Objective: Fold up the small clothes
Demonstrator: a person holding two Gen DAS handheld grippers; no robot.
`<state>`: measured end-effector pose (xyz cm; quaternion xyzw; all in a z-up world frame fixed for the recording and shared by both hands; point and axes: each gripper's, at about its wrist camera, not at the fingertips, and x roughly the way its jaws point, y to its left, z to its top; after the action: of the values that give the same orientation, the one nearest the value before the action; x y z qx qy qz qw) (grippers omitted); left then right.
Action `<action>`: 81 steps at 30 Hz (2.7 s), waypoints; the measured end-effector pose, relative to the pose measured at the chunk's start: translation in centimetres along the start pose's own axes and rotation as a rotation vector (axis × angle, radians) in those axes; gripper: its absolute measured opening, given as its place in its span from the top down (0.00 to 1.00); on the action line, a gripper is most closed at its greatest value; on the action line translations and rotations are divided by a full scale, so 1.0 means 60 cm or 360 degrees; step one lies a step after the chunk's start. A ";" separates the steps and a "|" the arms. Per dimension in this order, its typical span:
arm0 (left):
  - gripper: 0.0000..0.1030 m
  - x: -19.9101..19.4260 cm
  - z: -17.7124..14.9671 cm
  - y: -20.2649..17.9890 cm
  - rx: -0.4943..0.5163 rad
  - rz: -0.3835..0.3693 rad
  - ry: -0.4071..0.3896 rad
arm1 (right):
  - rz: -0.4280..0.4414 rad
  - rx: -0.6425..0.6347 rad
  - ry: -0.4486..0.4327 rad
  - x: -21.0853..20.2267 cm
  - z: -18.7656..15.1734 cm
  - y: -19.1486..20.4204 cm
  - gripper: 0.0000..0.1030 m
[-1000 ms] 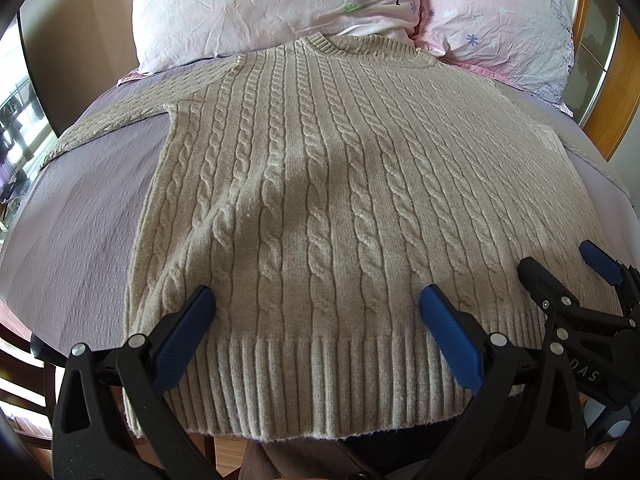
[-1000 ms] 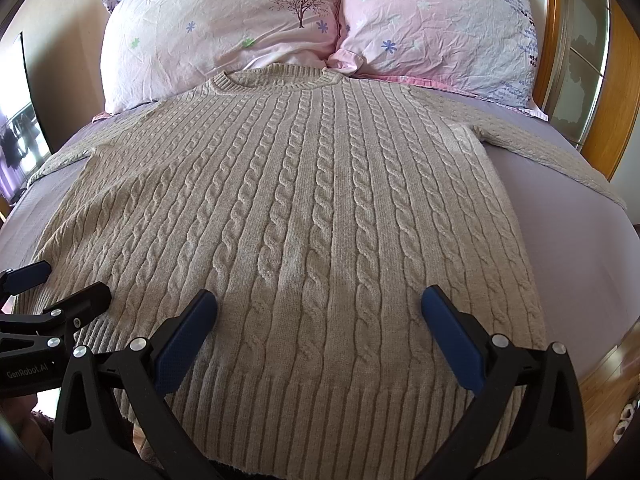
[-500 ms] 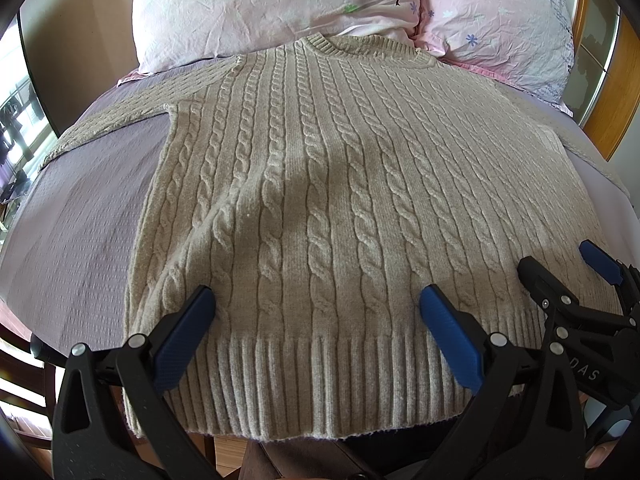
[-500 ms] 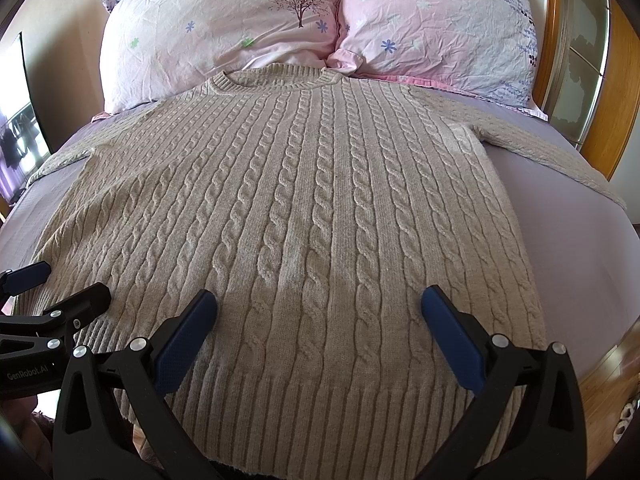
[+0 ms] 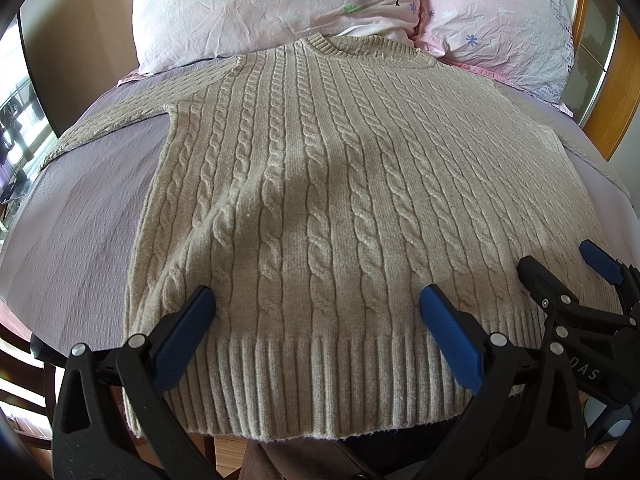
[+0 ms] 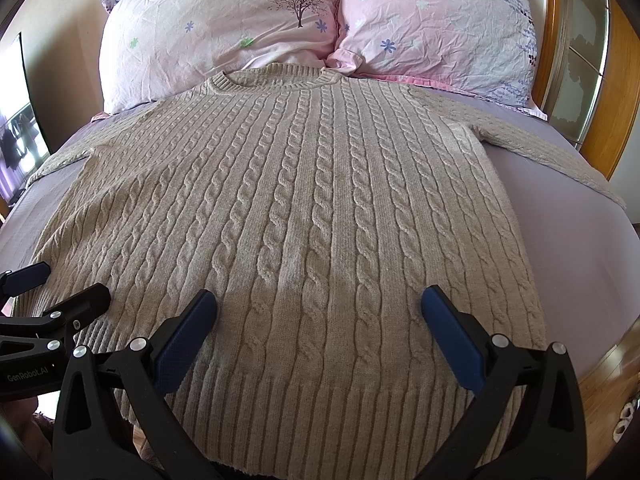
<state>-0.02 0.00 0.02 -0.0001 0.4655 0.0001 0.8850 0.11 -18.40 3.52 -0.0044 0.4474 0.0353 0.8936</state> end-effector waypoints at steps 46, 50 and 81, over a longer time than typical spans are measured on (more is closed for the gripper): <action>0.02 0.000 0.000 0.000 0.0002 0.0001 -0.0007 | 0.0000 -0.0001 -0.0006 0.000 0.000 0.001 0.01; 0.02 0.001 0.002 0.000 0.0022 -0.0002 -0.0001 | 0.0012 -0.0012 -0.0051 0.000 -0.002 0.005 0.01; 0.02 0.004 0.164 0.271 -0.0545 -0.0531 -0.0672 | -0.0247 0.1949 -0.0205 0.151 0.165 -0.766 0.91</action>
<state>8.24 16.26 5.39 -0.2255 0.2583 -0.0666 0.9370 16.54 -63.34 1.13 0.4787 0.3301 -0.2928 0.7590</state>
